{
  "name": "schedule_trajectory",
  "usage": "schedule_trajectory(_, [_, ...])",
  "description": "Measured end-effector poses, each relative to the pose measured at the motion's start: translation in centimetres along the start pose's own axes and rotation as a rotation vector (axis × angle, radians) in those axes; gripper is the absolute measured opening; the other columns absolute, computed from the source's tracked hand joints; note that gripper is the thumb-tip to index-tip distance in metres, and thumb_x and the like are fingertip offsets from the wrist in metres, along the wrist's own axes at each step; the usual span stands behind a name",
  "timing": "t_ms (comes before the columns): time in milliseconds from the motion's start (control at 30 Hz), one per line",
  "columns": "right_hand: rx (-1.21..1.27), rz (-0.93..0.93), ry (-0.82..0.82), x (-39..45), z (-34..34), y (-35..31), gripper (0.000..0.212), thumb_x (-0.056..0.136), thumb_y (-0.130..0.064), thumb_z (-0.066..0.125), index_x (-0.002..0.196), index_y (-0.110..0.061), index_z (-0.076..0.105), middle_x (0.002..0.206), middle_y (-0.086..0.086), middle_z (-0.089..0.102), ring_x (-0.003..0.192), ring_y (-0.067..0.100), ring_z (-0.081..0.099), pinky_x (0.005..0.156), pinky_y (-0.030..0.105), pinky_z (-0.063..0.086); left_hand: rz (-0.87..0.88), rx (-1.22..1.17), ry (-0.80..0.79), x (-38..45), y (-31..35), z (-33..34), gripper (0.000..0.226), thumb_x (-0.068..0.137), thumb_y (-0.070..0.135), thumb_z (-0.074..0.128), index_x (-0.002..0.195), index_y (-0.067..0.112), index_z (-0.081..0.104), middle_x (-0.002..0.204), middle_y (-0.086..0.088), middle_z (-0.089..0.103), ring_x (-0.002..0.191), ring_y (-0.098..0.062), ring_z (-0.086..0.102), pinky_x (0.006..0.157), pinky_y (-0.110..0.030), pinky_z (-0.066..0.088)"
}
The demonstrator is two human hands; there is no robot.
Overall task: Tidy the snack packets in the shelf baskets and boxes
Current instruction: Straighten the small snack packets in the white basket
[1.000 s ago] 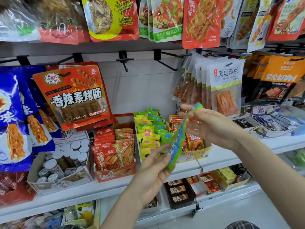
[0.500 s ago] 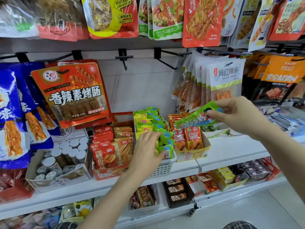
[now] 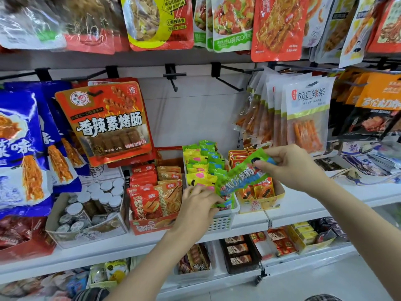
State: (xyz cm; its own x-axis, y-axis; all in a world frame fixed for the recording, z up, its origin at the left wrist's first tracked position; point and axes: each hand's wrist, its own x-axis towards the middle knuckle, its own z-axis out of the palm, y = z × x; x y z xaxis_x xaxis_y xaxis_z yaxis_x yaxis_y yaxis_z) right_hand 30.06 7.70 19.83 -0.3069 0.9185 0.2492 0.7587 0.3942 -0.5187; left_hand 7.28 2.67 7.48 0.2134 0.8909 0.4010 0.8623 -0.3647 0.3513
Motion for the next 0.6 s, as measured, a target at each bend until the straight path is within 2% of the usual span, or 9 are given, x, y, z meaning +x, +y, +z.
schedule_trajectory(100, [-0.089,0.013,-0.047,0.3,0.6,-0.2,0.036,0.087,-0.044,0.066,0.086,-0.009,0.071,0.072,0.023,0.065,0.059,0.026,0.057,0.06,0.031,0.048,-0.007,-0.05,0.012,-0.2,-0.2,0.0,0.021,0.087,0.022,0.07,0.106,0.028,0.073,0.11,0.012,0.068,0.118,-0.016,0.049,0.107,-0.031,0.016])
schedule_trajectory(200, [-0.147,-0.012,-0.037,0.7,0.9,-1.0,0.031,0.086,-0.043,0.069,0.104,-0.018,0.074,0.065,0.006,0.068,0.058,0.015,0.06,0.062,0.03,0.053,-0.003,-0.076,0.029,-0.3,-0.4,0.1,0.018,0.086,0.02,0.071,0.103,0.027,0.075,0.106,0.01,0.069,0.114,-0.017,0.05,0.104,-0.029,0.017])
schedule_trajectory(300, [-0.246,-0.101,-0.09,1.6,2.9,-1.5,0.031,0.089,-0.038,0.067,0.116,-0.024,0.072,0.097,0.006,0.075,0.075,0.019,0.067,0.081,0.035,0.054,-0.018,-0.11,0.048,-0.2,-0.6,0.3,0.015,0.086,0.018,0.072,0.098,0.025,0.076,0.104,0.008,0.069,0.113,-0.019,0.052,0.099,-0.028,0.018])
schedule_trajectory(367, [-0.218,-0.146,-0.109,2.3,4.8,-1.5,0.031,0.091,-0.032,0.067,0.12,-0.023,0.069,0.108,0.006,0.072,0.085,0.019,0.063,0.088,0.032,0.049,-0.03,-0.119,0.054,0.1,-0.5,0.3,0.014,0.086,0.019,0.072,0.097,0.025,0.077,0.102,0.008,0.07,0.111,-0.018,0.053,0.095,-0.027,0.018])
schedule_trajectory(433, [-0.235,-0.175,-0.168,2.7,7.0,-1.5,0.03,0.089,-0.029,0.068,0.118,-0.02,0.071,0.109,0.008,0.065,0.099,0.022,0.058,0.089,0.029,0.041,-0.036,-0.105,0.043,0.3,-0.6,0.3,0.013,0.087,0.022,0.07,0.098,0.026,0.077,0.103,0.008,0.07,0.112,-0.017,0.052,0.092,-0.026,0.018])
schedule_trajectory(467, [-0.261,-0.182,-0.233,2.7,7.9,-1.5,0.028,0.088,-0.028,0.069,0.113,-0.017,0.073,0.102,0.008,0.062,0.098,0.024,0.056,0.085,0.031,0.041,-0.035,-0.101,0.038,0.4,-0.6,0.4,0.012,0.088,0.023,0.07,0.098,0.026,0.077,0.103,0.008,0.07,0.113,-0.017,0.051,0.091,-0.026,0.017])
schedule_trajectory(533, [-0.287,-0.174,-0.34,2.3,8.9,-1.2,0.02,0.085,-0.03,0.073,0.094,-0.013,0.074,0.077,-0.001,0.053,0.082,0.023,0.051,0.069,0.031,0.038,-0.031,-0.11,0.038,0.5,-0.7,0.4,0.011,0.088,0.022,0.069,0.097,0.025,0.076,0.102,0.009,0.069,0.113,-0.016,0.05,0.091,-0.025,0.017])
schedule_trajectory(567, [-0.254,-0.137,-0.33,2.1,8.9,-0.9,0.018,0.082,-0.033,0.076,0.083,-0.016,0.071,0.068,-0.008,0.049,0.074,0.02,0.049,0.063,0.031,0.036,-0.031,-0.115,0.038,0.6,-0.8,0.4,0.011,0.089,0.022,0.069,0.097,0.025,0.076,0.102,0.01,0.069,0.113,-0.015,0.049,0.091,-0.025,0.017])
schedule_trajectory(600, [-0.193,-0.085,-0.292,2.1,8.6,-0.4,0.017,0.078,-0.034,0.08,0.078,-0.021,0.069,0.065,-0.011,0.053,0.069,0.017,0.051,0.061,0.028,0.04,-0.032,-0.121,0.039,0.6,-0.8,0.5,0.012,0.089,0.021,0.069,0.097,0.025,0.076,0.103,0.01,0.068,0.114,-0.013,0.049,0.091,-0.025,0.017])
